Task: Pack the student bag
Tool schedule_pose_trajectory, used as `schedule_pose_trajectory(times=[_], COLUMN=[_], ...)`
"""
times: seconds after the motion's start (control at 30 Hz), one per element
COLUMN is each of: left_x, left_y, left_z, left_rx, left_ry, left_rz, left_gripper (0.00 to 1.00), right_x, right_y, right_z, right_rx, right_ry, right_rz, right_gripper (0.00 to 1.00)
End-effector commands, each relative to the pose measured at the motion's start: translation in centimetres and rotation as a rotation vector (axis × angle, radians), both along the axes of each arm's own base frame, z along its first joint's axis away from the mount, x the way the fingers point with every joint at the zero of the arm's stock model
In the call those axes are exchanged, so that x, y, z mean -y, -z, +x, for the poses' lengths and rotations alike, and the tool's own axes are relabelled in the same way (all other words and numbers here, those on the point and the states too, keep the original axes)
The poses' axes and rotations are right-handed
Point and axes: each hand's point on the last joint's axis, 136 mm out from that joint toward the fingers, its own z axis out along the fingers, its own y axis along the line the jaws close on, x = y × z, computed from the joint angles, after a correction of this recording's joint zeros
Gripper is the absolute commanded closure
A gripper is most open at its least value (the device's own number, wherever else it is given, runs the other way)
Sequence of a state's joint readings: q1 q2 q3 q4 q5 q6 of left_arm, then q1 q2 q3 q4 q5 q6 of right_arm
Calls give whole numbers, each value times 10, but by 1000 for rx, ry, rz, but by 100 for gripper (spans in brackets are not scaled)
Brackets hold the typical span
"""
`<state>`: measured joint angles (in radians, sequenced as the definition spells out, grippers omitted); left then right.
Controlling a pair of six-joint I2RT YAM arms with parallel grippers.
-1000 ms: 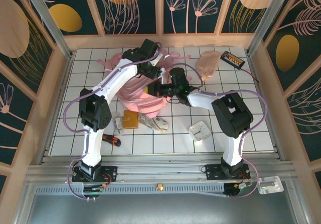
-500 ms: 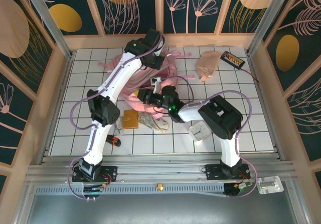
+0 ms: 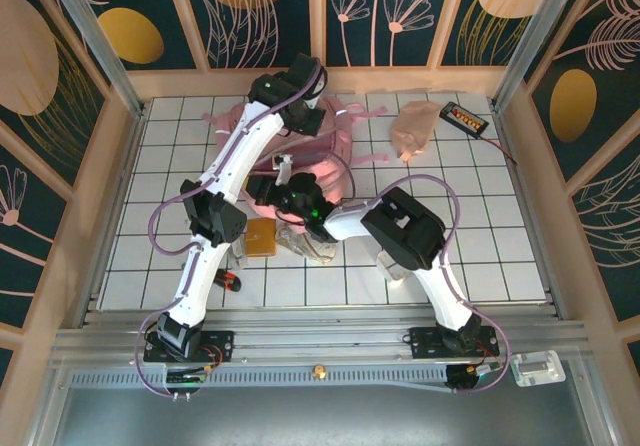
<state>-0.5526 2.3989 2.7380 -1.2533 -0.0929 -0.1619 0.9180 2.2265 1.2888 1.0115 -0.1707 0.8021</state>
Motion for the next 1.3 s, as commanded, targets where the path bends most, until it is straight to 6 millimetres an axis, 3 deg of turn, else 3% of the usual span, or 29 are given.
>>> schedule_pose_trajectory(times=[0.0,0.17,0.23,0.3,0.4,0.57,0.7,0.93,1.03,1.27], left_x=[46,43,40,36,31,30,32,34,34,34], left_y=[-57,-61,-66,-69,-61,-43,-46,-55,-58,-48], left_z=[10,9,9,11,13,20,23,19,18,18], left_rx=[145,155,168,183,185,179,196,201,200,180], left_ry=[19,19,16,11,7,16,26,46,48,47], left_rz=[-234,-223,-217,-209,-155,-104,-115,-139,-144,-130], left_gripper=[100,100,100,100,100,100,100,100,100,100], right_x=[-46,-67,-59,-43,-14,32,76,162,184,213], right_y=[15,12,9,5,-7,-27,-32,-17,-20,-55], right_z=[-32,-30,-37,-44,-62,-95,-106,-69,-51,3], right_rx=[21,56,58,53,69,69,25,-194,-209,-181], right_ry=[-135,-146,-142,-123,-120,-149,-120,3,21,64], right_rz=[-41,-45,-57,-81,-129,-216,-279,-344,-323,-181], right_gripper=[100,98,74,51,34,27,25,24,24,24])
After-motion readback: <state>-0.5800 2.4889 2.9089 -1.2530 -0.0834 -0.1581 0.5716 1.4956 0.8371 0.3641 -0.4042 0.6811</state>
